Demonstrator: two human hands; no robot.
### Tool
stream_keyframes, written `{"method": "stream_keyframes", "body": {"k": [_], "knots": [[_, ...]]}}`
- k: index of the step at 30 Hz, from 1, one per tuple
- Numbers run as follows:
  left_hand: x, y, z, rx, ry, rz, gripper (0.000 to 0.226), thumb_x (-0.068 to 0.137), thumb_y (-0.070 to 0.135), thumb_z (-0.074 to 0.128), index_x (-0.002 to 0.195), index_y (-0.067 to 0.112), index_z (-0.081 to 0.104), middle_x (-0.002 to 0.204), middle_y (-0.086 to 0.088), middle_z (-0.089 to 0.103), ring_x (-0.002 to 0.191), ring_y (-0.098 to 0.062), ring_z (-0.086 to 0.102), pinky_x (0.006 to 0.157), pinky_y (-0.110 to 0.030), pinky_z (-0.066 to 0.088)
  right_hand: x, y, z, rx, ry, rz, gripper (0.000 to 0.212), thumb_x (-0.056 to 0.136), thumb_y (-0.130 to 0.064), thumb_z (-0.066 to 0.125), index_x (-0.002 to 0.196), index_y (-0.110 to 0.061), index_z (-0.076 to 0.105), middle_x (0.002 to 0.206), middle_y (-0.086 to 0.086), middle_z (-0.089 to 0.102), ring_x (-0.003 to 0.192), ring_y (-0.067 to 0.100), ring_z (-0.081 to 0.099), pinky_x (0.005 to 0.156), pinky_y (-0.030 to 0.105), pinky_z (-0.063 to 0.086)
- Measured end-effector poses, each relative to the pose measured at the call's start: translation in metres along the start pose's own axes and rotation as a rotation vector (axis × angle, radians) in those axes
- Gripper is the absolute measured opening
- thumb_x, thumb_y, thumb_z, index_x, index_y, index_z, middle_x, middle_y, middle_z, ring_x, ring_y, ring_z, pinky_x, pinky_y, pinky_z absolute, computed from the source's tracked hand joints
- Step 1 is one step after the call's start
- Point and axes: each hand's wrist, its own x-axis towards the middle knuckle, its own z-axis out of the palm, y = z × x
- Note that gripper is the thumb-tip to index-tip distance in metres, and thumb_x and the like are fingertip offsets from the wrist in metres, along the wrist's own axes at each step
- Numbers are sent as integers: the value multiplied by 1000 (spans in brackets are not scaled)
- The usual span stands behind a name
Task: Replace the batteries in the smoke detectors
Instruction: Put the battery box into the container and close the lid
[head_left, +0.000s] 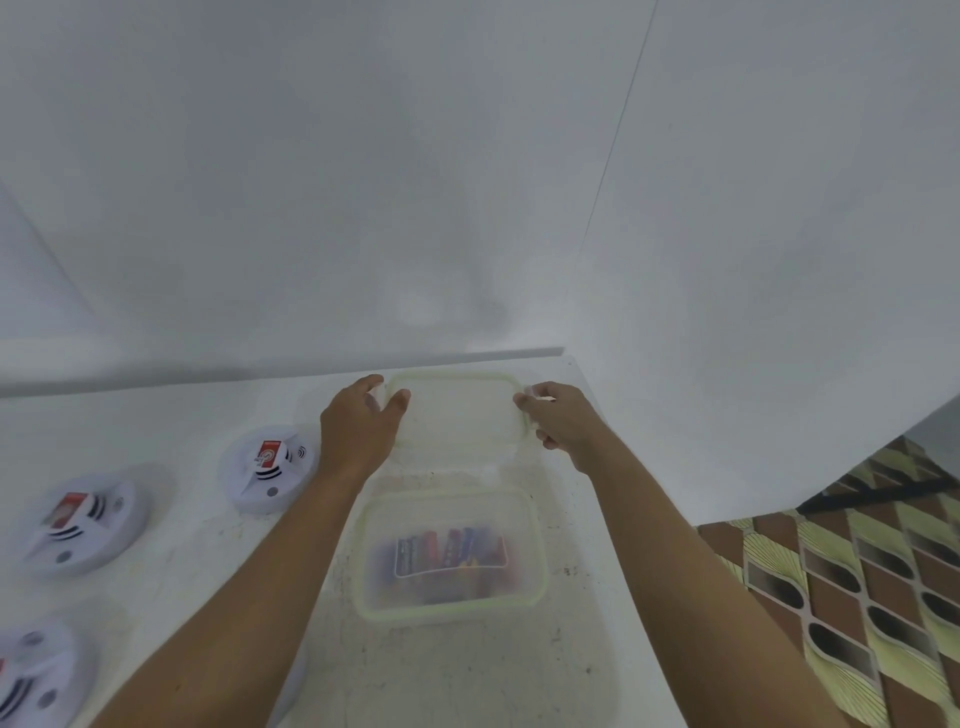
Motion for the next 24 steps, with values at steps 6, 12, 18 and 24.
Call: {"method": "stream_keyframes", "body": {"k": [6,12,18,24], "knots": [[3,3,1,22,-27,28,51,90,43,65,132,14,58,95,-2,59,92,-15,53,88,-27,39,0,6,1,-14,30,12,24,94,-27,62,109,-8,63,85,2,59,64,15,57,61,28,46],[0,-3,2,23,-14,16,49,90,42,65,130,15,60,97,0,58,94,-14,52,91,-29,40,-5,4,3,-8,15,-12,25,96,-25,58,120,-18,59,90,2,58,67,17,56,66,31,46],[-2,0,3,60,-43,86,49,95,38,60,138,16,55,137,-12,52,115,-25,57,104,-32,35,-11,-1,27,-32,17,-71,40,102,-27,33,137,-26,51,125,0,58,110,20,54,91,35,45],[-5,0,5,217,-218,138,56,105,36,37,151,6,30,140,-17,53,133,-31,45,99,-29,32,-12,4,49,60,142,-83,30,106,-31,32,129,-21,49,106,-5,55,99,17,52,84,31,37]]}}
